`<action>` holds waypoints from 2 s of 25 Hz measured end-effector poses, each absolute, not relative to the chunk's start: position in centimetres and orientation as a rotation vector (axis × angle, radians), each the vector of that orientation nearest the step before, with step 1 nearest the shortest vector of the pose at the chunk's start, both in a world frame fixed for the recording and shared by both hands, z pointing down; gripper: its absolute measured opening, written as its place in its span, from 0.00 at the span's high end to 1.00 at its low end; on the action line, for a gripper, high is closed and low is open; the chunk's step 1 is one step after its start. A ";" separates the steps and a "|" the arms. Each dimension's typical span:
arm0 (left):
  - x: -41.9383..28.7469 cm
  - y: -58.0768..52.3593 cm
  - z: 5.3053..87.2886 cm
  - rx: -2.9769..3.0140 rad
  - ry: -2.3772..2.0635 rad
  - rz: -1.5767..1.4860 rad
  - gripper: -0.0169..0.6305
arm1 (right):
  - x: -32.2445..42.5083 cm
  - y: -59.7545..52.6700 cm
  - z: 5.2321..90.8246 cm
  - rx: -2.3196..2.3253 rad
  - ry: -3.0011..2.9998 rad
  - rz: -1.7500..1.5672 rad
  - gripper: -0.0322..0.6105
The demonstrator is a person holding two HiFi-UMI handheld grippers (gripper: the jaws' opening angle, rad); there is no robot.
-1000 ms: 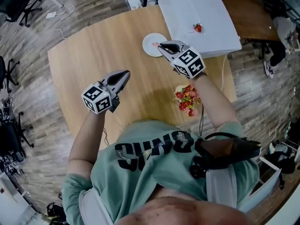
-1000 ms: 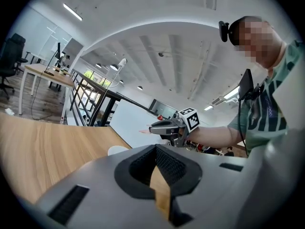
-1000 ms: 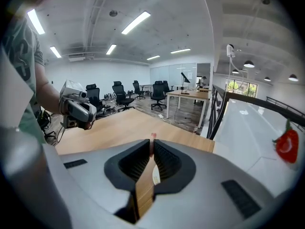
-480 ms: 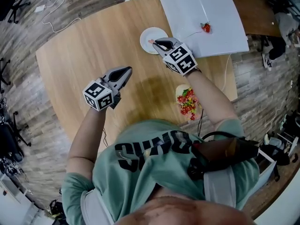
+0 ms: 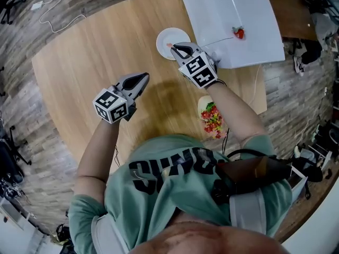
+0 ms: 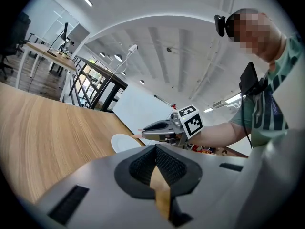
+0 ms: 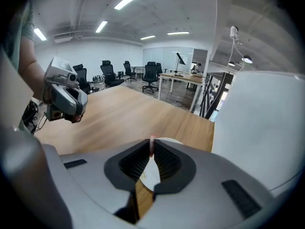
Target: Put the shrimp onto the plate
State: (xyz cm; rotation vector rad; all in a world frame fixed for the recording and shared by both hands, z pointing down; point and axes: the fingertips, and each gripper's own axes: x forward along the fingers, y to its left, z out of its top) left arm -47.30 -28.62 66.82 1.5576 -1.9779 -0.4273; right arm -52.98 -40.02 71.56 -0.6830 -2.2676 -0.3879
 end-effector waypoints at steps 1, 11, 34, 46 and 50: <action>-47.3 -28.8 66.9 1.558 -1.975 -0.430 0.96 | -52.9 -39.8 72.0 -0.688 -2.263 -0.363 0.89; -47.3 -27.8 68.6 1.540 -1.960 -0.448 0.96 | -54.9 -40.3 75.8 -0.543 -2.290 -0.170 0.89; -48.0 -27.4 70.3 1.519 -1.947 -0.472 0.96 | -57.1 -41.6 78.7 -0.452 -2.274 -0.074 0.86; -47.8 -26.8 69.2 1.522 -1.964 -0.470 0.96 | -57.5 -40.8 76.4 -0.481 -2.319 -0.041 0.71; -47.7 -26.1 68.3 1.516 -1.984 -0.466 0.96 | -57.4 -40.3 75.1 -0.505 -2.327 -0.044 0.71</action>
